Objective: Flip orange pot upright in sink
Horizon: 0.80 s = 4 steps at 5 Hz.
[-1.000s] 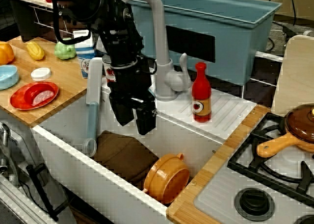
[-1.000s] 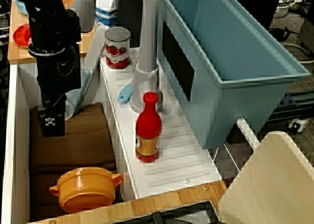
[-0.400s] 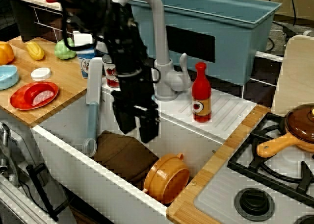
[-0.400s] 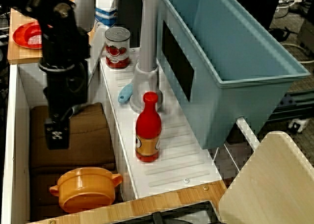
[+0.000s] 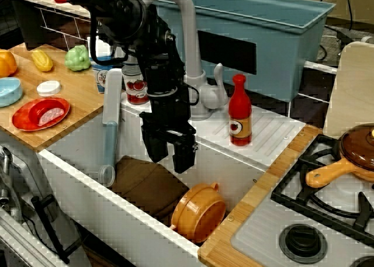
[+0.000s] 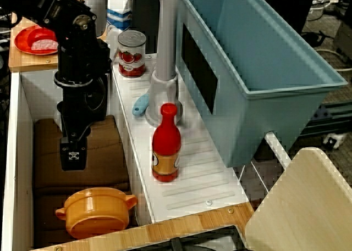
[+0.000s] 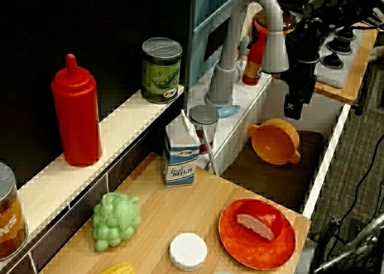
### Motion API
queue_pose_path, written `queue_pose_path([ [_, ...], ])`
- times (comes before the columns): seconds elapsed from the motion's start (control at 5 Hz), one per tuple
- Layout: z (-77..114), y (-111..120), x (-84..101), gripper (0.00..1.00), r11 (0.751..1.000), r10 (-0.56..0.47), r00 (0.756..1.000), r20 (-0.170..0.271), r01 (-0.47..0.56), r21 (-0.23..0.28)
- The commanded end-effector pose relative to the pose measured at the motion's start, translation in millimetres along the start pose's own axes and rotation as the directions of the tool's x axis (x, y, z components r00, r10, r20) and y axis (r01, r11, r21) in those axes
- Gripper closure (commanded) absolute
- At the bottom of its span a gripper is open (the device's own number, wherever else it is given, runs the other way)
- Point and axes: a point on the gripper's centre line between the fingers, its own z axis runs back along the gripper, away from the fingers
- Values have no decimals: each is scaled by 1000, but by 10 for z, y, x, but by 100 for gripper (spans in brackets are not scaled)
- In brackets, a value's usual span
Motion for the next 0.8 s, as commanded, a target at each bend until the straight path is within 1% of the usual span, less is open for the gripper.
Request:
queue_pose_path([
  [0.0, -106, 86, 40, 0, 1000, 0, 998, 69, 0, -1],
  [0.6, -350, 101, 102, 0, 999, 35, 995, 96, -33, -20],
])
